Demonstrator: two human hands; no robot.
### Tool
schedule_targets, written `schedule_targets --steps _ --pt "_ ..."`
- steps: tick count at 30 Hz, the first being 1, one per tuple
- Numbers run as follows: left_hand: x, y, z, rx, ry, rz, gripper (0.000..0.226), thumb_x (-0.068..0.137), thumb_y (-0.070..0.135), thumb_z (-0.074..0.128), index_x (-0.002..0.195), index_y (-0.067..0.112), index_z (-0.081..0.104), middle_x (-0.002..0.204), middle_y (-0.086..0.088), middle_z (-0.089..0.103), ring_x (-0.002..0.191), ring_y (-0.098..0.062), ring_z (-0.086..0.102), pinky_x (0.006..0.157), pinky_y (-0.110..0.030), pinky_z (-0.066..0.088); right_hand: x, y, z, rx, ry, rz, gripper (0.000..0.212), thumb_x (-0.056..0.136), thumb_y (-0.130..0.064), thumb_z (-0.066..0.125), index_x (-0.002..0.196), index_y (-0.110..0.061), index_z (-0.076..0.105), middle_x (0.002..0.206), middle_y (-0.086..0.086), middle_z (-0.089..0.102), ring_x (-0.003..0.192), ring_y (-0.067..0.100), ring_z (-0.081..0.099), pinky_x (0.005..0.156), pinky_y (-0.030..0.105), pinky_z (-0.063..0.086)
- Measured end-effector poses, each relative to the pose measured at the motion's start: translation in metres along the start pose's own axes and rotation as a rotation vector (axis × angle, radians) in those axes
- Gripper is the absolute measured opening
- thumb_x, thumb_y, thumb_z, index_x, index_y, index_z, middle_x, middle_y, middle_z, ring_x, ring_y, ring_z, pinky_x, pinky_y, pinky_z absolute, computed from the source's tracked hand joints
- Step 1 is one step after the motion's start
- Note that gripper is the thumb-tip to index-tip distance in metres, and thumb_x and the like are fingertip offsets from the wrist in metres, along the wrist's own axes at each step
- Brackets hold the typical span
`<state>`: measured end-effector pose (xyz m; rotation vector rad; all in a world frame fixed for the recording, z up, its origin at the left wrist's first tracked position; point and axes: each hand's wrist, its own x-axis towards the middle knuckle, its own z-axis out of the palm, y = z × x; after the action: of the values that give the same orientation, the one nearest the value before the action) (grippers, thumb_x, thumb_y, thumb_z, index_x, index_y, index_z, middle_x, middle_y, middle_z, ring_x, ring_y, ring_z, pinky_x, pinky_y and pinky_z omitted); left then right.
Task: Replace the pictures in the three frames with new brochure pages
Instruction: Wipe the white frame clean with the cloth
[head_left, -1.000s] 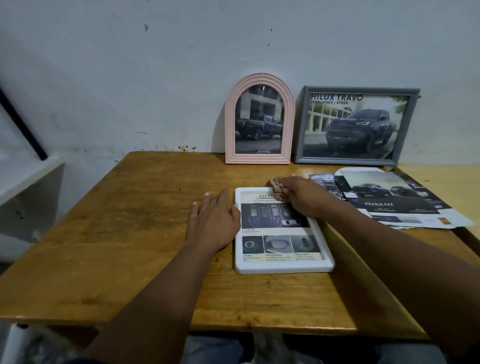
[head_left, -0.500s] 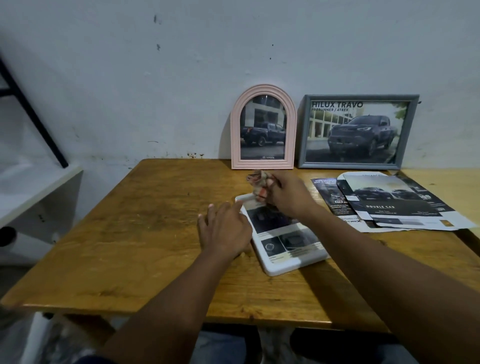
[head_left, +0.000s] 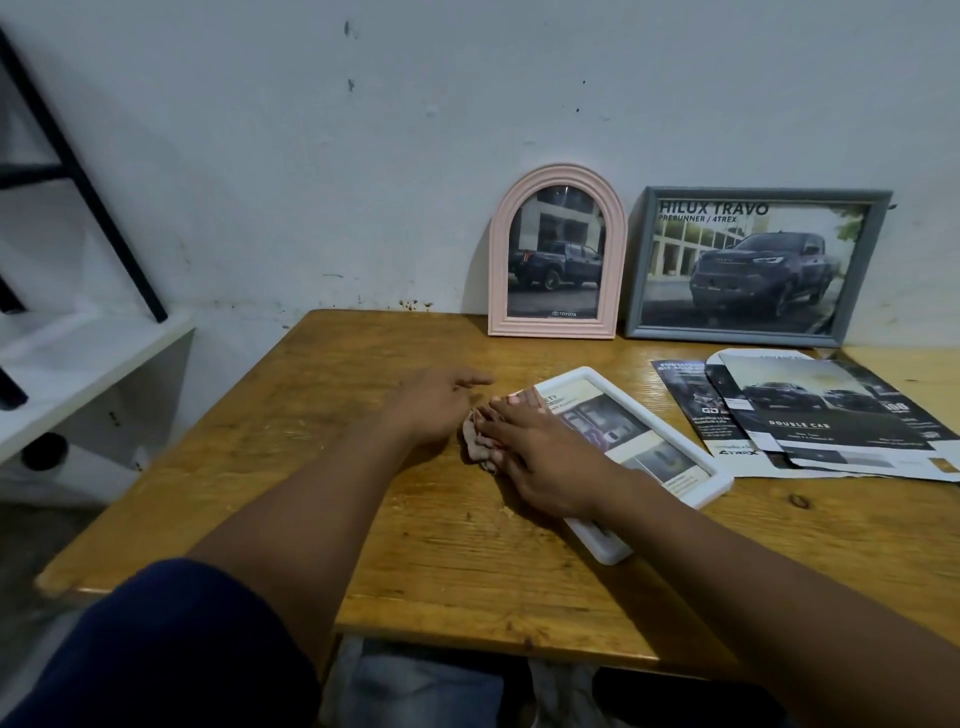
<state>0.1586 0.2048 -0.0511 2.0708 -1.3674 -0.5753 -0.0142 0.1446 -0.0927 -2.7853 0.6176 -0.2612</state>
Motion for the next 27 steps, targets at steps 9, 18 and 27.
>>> schedule_targets --steps 9,18,27 --pt "0.006 -0.007 0.012 0.225 -0.055 0.076 0.039 0.101 0.018 0.048 0.129 0.035 0.068 0.133 0.004 0.067 0.113 -0.016 0.061 0.097 -0.033 0.05 -0.019 -0.009 0.003 -0.049 0.015 0.006 0.052 0.102 -0.028 0.04 0.152 -0.016 0.04 0.164 0.009 0.024 0.152 0.029 0.017 0.124 0.05 0.014" --pt "-0.005 -0.003 0.023 0.371 0.001 0.095 0.042 0.101 0.028 0.043 0.14 0.035 0.059 0.136 0.0 0.063 0.116 -0.021 0.059 0.098 -0.046 0.052 -0.079 -0.022 -0.012 -0.043 -0.008 0.016 0.051 0.105 -0.031 0.039 0.155 -0.021 0.034 0.167 0.003 0.017 0.153 0.023 0.011 0.125 0.039 0.009" --pt "-0.016 0.01 0.042 0.651 0.074 0.044 0.061 0.099 0.063 0.035 0.151 0.032 0.046 0.139 -0.008 0.06 0.125 -0.033 0.054 0.106 -0.054 0.044 -0.138 -0.028 -0.014 -0.386 0.145 -0.099 0.045 0.075 -0.027 0.078 0.118 -0.019 0.073 0.132 0.004 0.066 0.118 0.022 0.065 0.1 0.038 0.049"
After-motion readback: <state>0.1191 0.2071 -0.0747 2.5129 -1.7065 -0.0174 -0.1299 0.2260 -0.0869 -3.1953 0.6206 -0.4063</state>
